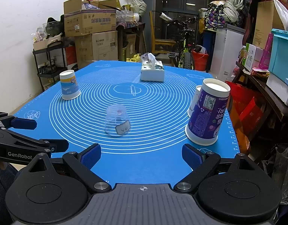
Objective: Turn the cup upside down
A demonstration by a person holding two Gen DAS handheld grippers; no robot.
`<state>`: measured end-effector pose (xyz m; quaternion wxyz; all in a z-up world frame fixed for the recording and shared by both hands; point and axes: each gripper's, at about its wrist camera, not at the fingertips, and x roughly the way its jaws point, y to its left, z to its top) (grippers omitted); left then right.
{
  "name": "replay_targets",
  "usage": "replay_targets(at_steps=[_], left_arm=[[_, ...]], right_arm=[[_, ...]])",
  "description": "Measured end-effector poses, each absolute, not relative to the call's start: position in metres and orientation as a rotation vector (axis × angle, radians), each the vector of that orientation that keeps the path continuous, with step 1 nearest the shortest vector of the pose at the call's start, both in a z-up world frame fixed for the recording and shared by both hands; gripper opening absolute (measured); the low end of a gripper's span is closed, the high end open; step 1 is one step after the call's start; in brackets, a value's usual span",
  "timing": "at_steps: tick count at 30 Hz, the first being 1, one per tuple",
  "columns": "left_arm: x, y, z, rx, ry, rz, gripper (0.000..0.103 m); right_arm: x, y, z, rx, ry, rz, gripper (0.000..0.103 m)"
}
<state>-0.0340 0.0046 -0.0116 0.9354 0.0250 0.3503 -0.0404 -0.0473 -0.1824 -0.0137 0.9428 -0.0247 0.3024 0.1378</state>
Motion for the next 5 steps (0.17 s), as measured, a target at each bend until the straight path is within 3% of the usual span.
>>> replay_targets(at_steps=[5], left_arm=[[-0.0341,0.0039,-0.0129,0.055,0.719,-0.089,0.093]], right_arm=[[-0.0471,-0.1827,-0.0136,-0.050,0.617,0.282,0.094]])
